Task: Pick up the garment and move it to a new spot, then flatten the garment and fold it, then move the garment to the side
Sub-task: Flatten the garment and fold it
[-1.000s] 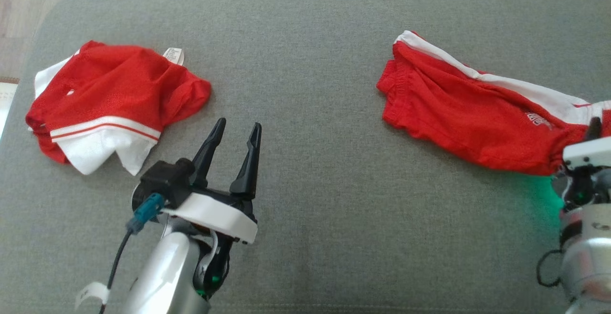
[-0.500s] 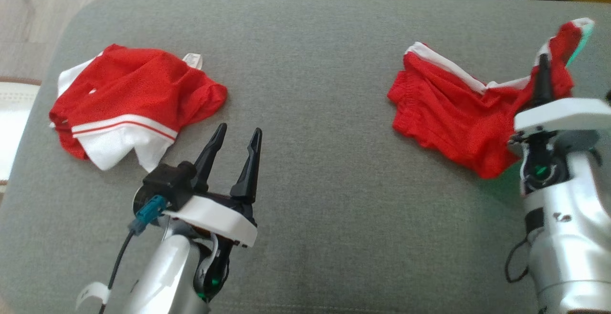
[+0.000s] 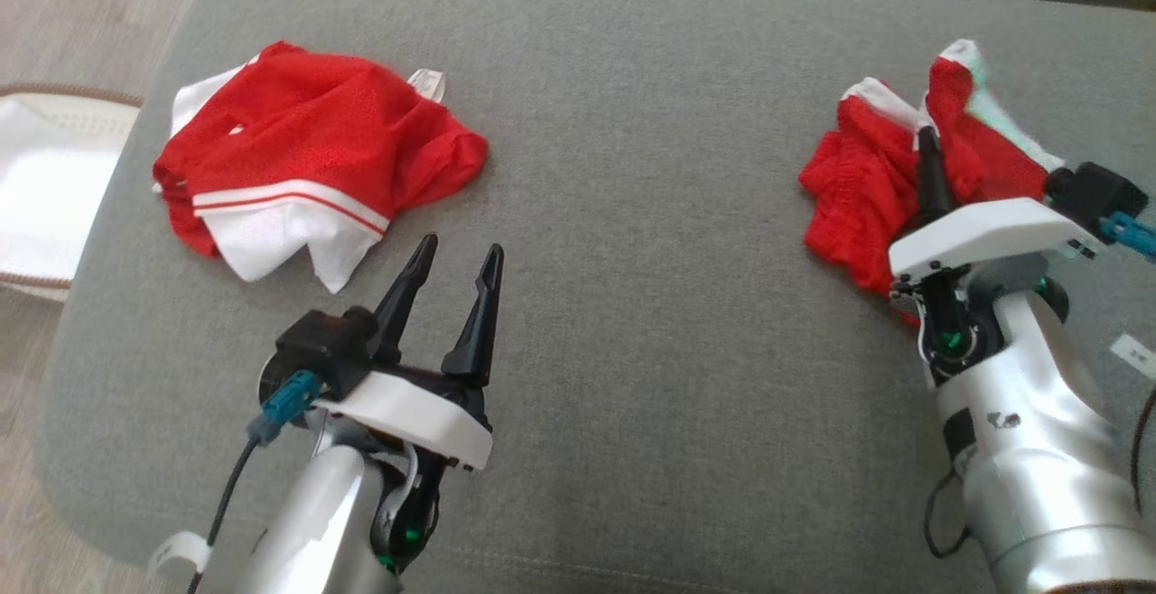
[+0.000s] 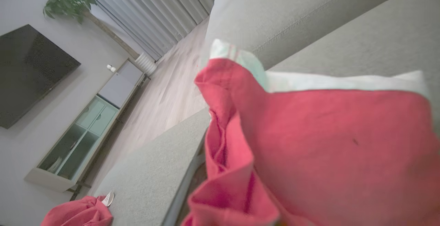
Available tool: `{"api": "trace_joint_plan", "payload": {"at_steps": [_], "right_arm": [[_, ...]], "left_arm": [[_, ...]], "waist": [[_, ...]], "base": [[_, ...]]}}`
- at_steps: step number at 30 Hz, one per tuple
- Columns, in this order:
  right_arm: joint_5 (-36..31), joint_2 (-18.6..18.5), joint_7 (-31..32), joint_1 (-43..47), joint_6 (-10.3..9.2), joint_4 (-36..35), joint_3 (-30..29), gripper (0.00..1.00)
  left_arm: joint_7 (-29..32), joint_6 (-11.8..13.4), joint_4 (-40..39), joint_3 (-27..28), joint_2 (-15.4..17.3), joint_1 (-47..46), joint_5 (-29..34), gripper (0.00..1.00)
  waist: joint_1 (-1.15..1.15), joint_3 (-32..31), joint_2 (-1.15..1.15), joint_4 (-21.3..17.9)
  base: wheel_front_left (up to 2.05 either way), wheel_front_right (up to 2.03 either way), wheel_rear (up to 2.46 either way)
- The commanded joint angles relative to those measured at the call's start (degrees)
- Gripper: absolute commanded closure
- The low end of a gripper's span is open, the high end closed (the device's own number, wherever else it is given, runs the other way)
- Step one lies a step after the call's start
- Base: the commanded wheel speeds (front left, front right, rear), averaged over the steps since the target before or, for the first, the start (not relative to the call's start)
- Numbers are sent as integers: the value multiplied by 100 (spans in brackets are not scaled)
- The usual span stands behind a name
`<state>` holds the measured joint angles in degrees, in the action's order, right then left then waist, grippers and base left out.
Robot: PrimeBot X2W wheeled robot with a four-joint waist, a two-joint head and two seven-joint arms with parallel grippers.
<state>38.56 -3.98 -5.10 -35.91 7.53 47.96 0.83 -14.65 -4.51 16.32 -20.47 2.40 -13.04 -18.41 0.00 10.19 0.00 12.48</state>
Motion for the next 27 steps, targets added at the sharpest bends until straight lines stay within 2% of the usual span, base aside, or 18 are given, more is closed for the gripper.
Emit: {"api": "trace_joint_plan", "payload": {"at_steps": [1,4,6,9,12,20,24,27], "right_arm": [[112,106,-104,-334,-4,-73,219,100],[230,107,-134,-400,-4,97,329,100],[249,108,-224,-473,-4,352,428,0],[389,109,-301,-583,-4,624,730,0],[751,109,-257,-610,-4,691,1268,0],[1911,110,-174,-410,-4,219,3039,0],[2262,110,-379,-439,-4,59,3451,0],[2198,110,-623,-507,-4,85,3532,0]], "left_arm": [[-35,31,-219,131,48,-131,-49,0],[-35,39,-229,116,48,-139,-63,0],[-35,46,-235,107,48,-149,-76,0],[-35,64,-249,89,48,-169,-99,0],[-35,85,-246,98,48,-182,-116,0],[-35,77,-180,169,48,-176,-73,0],[-35,62,-168,245,48,-135,-34,0],[-35,55,-193,300,48,-90,-22,0]], "waist": [[0,63,0,71],[0,95,0,106],[0,126,0,132],[0,162,0,153],[0,170,0,114],[0,-37,0,-179],[0,-208,0,-373],[0,-329,0,-515]], "base": [[0,0,0],[0,0,0],[0,0,0],[0,0,0],[0,0,0],[0,0,0],[0,0,0],[0,0,0]]}}
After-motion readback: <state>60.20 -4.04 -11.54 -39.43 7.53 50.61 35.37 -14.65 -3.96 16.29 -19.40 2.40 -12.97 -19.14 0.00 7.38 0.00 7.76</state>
